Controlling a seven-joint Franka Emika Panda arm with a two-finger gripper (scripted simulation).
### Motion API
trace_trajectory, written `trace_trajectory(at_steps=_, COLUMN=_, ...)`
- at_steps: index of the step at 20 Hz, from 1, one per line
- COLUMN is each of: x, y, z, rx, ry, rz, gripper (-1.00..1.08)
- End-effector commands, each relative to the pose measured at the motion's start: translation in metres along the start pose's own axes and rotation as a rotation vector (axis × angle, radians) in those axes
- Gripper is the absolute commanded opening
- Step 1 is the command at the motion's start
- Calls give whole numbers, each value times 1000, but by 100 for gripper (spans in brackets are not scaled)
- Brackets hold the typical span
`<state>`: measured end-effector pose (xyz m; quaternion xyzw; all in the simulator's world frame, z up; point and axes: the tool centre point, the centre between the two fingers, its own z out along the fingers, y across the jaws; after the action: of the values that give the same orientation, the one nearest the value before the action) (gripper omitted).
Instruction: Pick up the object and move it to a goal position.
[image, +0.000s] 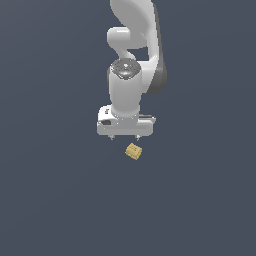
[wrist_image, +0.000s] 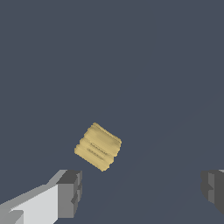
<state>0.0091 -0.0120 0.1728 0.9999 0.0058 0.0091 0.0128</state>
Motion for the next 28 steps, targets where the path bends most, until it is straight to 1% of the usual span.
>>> trace_trajectory(at_steps=1, x=0, y=0, z=0, rx=0, ry=0, rz=-1, gripper=100)
trace_trajectory(at_steps=7, x=-1, y=-1, z=4, rx=0, ry=-2, rz=-42, gripper=100)
trace_trajectory(at_steps=13, x=-2, y=-5, z=12, rx=-1, ry=-4, rz=-134, gripper=100)
trace_trajectory(at_steps=18, x=-3, y=-10, z=23, rx=0, ry=-7, rz=-251, gripper=100)
trace_trajectory(at_steps=28, x=-7, y=-22, z=48, rx=9, ry=-11, rz=-549, gripper=100)
